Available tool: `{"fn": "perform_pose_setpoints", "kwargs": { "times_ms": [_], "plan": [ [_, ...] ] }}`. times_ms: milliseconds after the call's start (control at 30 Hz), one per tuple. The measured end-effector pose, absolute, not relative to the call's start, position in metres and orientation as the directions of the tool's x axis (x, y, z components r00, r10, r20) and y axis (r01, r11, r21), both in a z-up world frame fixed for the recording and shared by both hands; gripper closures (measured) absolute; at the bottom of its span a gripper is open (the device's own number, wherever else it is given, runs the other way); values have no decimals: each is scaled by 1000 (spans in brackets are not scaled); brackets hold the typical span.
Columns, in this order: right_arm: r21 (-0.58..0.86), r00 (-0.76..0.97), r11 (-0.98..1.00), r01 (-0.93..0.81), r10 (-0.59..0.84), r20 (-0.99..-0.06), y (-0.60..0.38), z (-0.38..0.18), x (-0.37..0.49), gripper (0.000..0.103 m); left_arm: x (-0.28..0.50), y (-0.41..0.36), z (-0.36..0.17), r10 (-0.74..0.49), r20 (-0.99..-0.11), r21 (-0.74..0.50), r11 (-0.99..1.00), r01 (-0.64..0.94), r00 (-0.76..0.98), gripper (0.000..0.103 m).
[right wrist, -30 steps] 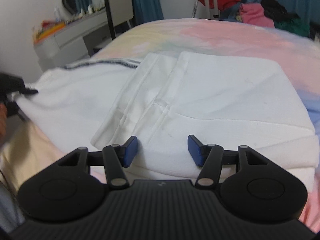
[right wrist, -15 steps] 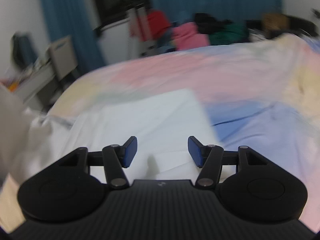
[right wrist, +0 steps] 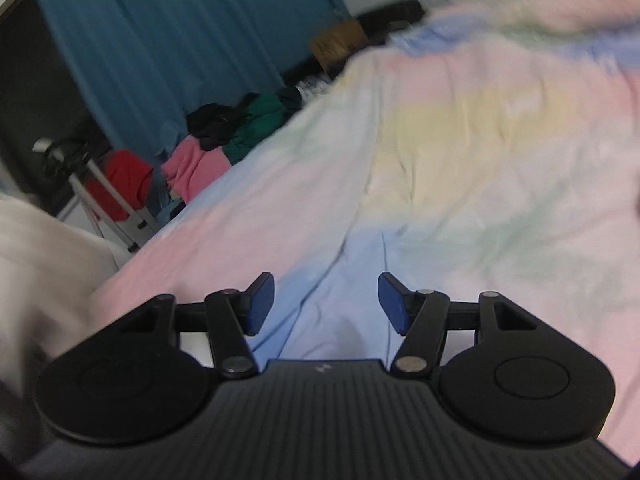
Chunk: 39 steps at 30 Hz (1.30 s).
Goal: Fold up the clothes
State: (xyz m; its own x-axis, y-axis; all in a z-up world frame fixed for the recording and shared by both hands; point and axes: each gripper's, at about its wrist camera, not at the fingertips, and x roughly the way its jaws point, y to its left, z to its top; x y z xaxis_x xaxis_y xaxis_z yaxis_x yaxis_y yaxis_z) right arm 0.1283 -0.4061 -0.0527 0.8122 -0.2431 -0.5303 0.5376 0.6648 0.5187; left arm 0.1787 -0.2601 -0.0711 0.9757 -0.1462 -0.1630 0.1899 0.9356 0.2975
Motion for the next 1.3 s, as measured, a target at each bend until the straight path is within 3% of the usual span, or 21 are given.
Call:
{"fn": "perform_pose_setpoints", "kwargs": {
  "times_ms": [100, 133, 233, 267, 300, 467, 533, 567, 633, 700, 767, 933, 1033, 1100, 1167, 1300],
  "plan": [
    [583, 828, 637, 504, -164, -537, -411, -64, 131, 42, 190, -281, -115, -187, -346, 375, 870, 318, 919, 91],
    [611, 835, 627, 484, -122, -536, -411, -67, 133, 42, 187, -283, -124, -183, -347, 410, 852, 324, 920, 90],
    [701, 847, 566, 434, 8, -531, -413, -80, 141, 42, 182, -280, -127, -185, -354, 451, 825, 340, 917, 67],
    [736, 845, 526, 427, 57, -531, -415, -87, 143, 42, 181, -274, -125, -180, -362, 458, 820, 343, 915, 44],
    [767, 843, 485, 420, 105, -528, -416, -93, 145, 42, 181, -268, -122, -175, -370, 465, 815, 345, 912, 34],
    [857, 827, 351, 377, 288, -482, -407, -111, 149, 42, 160, -204, -114, -128, -369, 580, 742, 336, 921, 23],
    [861, 813, 354, 364, 330, -479, -399, -112, 153, 42, 153, -168, -116, -81, -377, 624, 714, 318, 923, 24],
    [859, 804, 362, 361, 345, -484, -396, -112, 158, 42, 150, -153, -116, -56, -384, 642, 702, 310, 922, 30],
    [846, 786, 389, 365, 358, -504, -389, -114, 165, 42, 154, -128, -112, 10, -387, 636, 727, 259, 922, 33],
    [823, 785, 442, 357, 336, -520, -384, -112, 168, 43, 161, -102, -108, 85, -385, 612, 768, 185, 919, 52],
    [795, 786, 499, 345, 309, -535, -378, -107, 173, 42, 169, -80, -101, 98, -407, 520, 842, 142, 908, 57],
    [746, 803, 616, 253, 296, -517, -364, -89, 172, 42, 178, -26, -82, 96, -510, 203, 979, 11, 855, 57],
    [714, 785, 662, 229, 308, -538, -357, -87, 173, 39, 144, 12, -80, 90, -553, 94, 995, -45, 829, 56],
    [675, 778, 706, 213, 295, -554, -350, -85, 172, 35, 138, 38, -74, 66, -569, 0, 997, -81, 820, 55],
    [632, 772, 751, 192, 282, -570, -342, -82, 172, 20, 132, 57, -72, 66, -572, -65, 990, -126, 818, 56],
    [526, 753, 841, 125, 265, -603, -321, -81, 174, 11, 131, 85, -70, 48, -582, -170, 969, -179, 812, 57]
  ]
}}
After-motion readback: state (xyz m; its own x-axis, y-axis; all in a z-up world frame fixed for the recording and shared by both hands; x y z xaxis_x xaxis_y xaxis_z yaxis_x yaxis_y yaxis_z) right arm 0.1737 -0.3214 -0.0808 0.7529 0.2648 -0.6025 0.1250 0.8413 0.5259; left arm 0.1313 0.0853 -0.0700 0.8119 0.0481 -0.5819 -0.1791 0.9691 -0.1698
